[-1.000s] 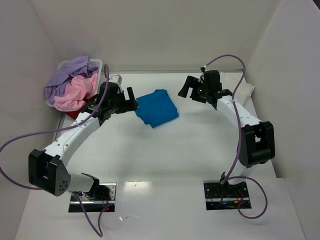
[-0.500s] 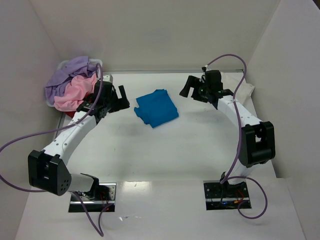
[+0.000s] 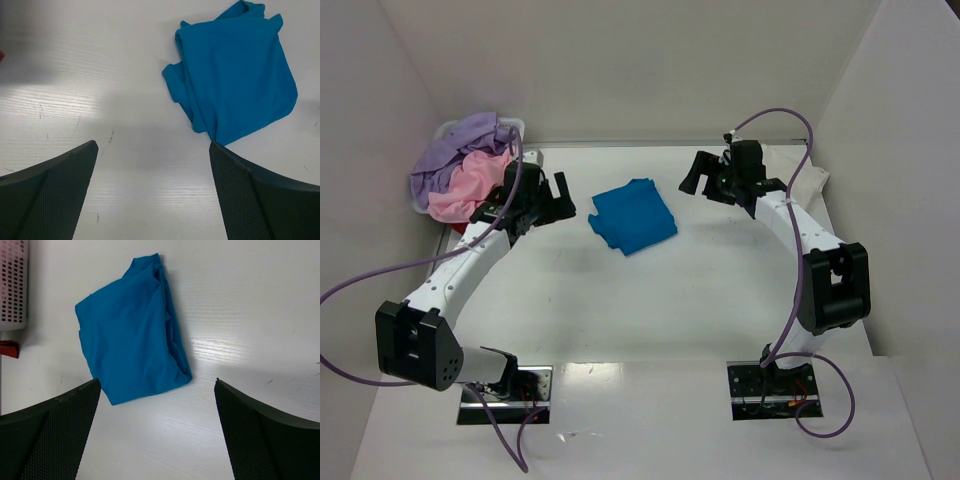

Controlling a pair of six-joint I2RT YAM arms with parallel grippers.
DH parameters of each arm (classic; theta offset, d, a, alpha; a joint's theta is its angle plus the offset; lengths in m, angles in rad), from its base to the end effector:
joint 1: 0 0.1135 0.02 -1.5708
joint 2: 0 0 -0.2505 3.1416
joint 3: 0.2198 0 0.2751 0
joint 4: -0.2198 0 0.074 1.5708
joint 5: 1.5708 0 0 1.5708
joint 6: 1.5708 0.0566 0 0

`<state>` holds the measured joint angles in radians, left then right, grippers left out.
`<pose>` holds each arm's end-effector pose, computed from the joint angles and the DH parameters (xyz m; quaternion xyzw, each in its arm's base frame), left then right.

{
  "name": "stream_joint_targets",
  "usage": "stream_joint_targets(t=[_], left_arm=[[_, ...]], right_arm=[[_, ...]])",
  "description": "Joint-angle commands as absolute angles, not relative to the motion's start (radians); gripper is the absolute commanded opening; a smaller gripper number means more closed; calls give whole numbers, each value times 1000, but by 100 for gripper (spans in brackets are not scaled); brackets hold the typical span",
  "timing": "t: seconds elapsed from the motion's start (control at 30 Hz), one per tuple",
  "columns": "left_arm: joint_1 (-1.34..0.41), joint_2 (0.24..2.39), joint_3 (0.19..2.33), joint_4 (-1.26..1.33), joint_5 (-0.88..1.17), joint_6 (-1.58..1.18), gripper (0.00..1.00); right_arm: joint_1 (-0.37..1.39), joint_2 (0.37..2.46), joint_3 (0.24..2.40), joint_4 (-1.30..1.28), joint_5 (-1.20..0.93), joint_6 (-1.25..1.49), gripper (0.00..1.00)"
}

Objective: Fold and stack the t-shirts
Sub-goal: Put the neatly folded tshirt into the corner of the board with the right arm

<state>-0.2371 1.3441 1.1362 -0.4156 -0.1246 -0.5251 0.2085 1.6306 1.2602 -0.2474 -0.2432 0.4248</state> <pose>0.3365 -0.0741 0.2849 -0.1556 0.8749 -0.1179 0.4432 0.4003 0.0986 0.2476 0.0399 0.8829 0.2442 0.3991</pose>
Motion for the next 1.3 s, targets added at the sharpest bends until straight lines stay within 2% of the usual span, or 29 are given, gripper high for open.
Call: stream_joint_targets(t=[0.0,0.5,0.8,1.27], left_arm=[[-233,1336,1172,-413,-89,-491,100],[-233,1347,1181,-460,-97,-489,100],[-233,1443,1181,-460,109,-431,100],[-233,1528,1192,-433,195,-422,100]], right_arm=[[201,1617,1267,-209,-242,413,100],[201,1597,1239,-199,-255,422,100],[201,1769,1362,-224,-390,402,100],[201,1979,1531,-224,-433,295,100]])
